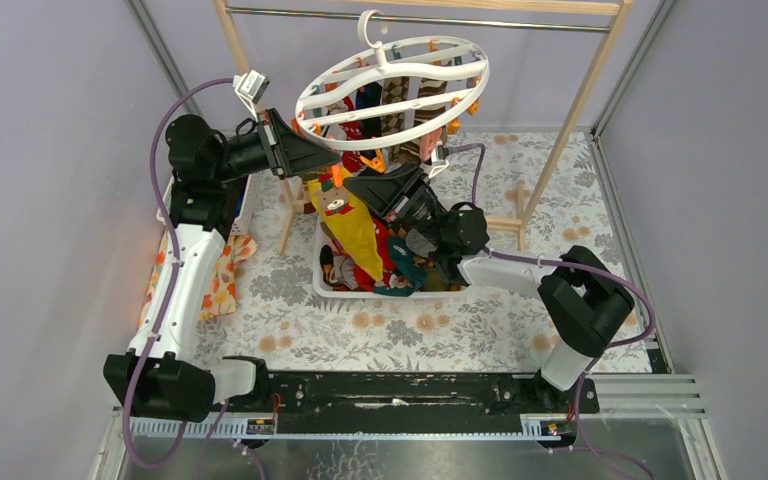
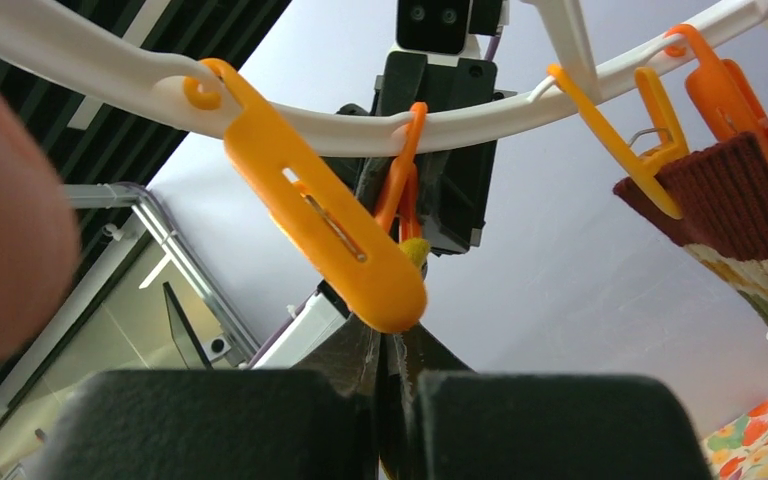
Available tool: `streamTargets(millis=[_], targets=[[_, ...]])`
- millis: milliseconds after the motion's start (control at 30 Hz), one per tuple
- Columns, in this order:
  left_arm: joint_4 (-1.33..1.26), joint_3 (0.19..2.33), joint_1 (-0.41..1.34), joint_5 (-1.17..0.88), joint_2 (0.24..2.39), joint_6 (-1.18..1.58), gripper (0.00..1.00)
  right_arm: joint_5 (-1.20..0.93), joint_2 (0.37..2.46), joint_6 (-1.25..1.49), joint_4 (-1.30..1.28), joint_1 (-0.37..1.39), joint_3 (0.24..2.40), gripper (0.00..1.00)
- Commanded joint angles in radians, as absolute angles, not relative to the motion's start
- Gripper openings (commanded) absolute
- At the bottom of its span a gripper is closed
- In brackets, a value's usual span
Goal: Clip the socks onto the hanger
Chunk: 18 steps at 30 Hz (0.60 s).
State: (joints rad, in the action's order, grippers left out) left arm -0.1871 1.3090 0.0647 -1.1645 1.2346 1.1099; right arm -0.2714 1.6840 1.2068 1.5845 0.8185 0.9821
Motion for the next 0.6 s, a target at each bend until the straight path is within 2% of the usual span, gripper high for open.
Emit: streamTargets(millis=[0,100,167,333,433,500,567], targets=[[-0.244,1.301,0.063,-1.201,1.206,1.117,0.0,-0.199,1.69,1.171,1.713,0.839,1.026,0.0],[-0.244,1.303,0.063,-1.201,1.206,1.117,0.0,-0.189,1.691,1.168,1.713,0.842,1.021,0.0],[-0.245,1.305,0.063,-1.201,1.205,1.117,0.04,-0.182,1.687,1.163,1.712,0.842,1.015,0.0],[-0.238,1.301,0.063,-1.198,1.203,1.112,0.26,-0.18,1.683,1.16,1.712,0.844,1.015,0.0],[-0.207,1.309,0.063,-1.193,1.201,1.088,0.49,-0.182,1.682,1.157,1.71,0.845,1.015,0.07],[-0.176,1.319,0.063,-1.188,1.198,1.066,0.57,-0.179,1.679,1.154,1.71,0.845,1.01,0.11],[-0.135,1.329,0.061,-1.183,1.194,1.036,0.72,-0.173,1.674,1.147,1.71,0.846,0.999,0.15]])
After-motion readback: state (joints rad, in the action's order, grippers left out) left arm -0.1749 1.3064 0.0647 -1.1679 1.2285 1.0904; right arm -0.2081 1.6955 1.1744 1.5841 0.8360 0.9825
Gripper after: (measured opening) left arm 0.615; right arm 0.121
